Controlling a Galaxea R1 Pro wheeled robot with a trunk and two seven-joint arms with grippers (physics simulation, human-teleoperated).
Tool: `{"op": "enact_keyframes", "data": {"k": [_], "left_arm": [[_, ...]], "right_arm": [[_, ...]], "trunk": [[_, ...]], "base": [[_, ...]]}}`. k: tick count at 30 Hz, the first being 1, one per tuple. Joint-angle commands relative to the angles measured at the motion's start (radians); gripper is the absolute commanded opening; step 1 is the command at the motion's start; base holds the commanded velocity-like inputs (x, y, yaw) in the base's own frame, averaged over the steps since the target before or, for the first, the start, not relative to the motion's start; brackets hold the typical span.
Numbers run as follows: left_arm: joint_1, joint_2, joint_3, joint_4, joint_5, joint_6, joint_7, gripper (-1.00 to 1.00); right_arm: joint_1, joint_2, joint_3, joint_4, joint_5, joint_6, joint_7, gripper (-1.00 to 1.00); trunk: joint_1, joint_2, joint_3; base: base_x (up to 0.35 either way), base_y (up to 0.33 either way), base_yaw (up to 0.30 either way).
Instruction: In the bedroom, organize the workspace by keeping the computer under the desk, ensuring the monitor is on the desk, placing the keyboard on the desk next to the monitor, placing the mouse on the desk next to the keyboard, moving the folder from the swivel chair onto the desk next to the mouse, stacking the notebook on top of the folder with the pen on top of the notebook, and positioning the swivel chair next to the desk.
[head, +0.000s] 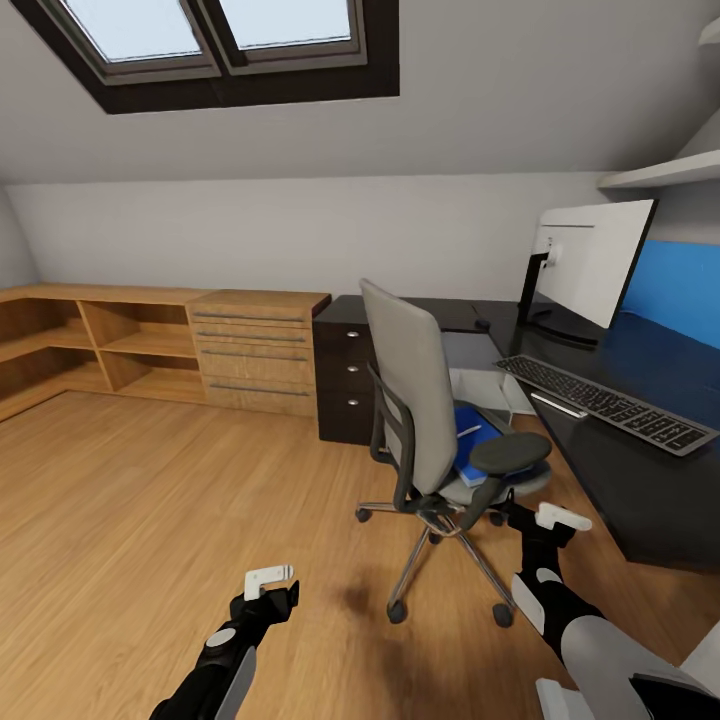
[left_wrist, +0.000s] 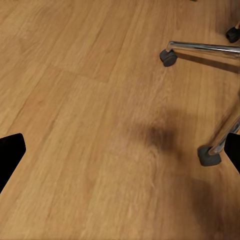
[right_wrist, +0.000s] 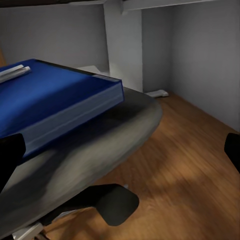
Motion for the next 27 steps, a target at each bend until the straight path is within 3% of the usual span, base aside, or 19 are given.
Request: {"op": "enact_keyframes", "data": {"k": [1, 27], "left_arm": [[0.0, 0.0, -0.001, -0.002, 0.01, 0.005, 0.005, 1.0], [0.0, 0.0, -0.001, -0.002, 0.01, 0.004, 0.004, 1.0]], "right_arm": [[-0.001, 0.0, 0.003, 0.001, -0.006, -0.004, -0.001, 1.0], [-0.001, 0.001, 0.004, 0.001, -0.005, -0.003, -0.001, 1.0]], "trunk": [[0.0, 0.0, -0.001], [0.0, 0.0, -0.008]], "base": [[0.005, -0.002, 0.0], [0.001, 0.0, 0.034]]}}
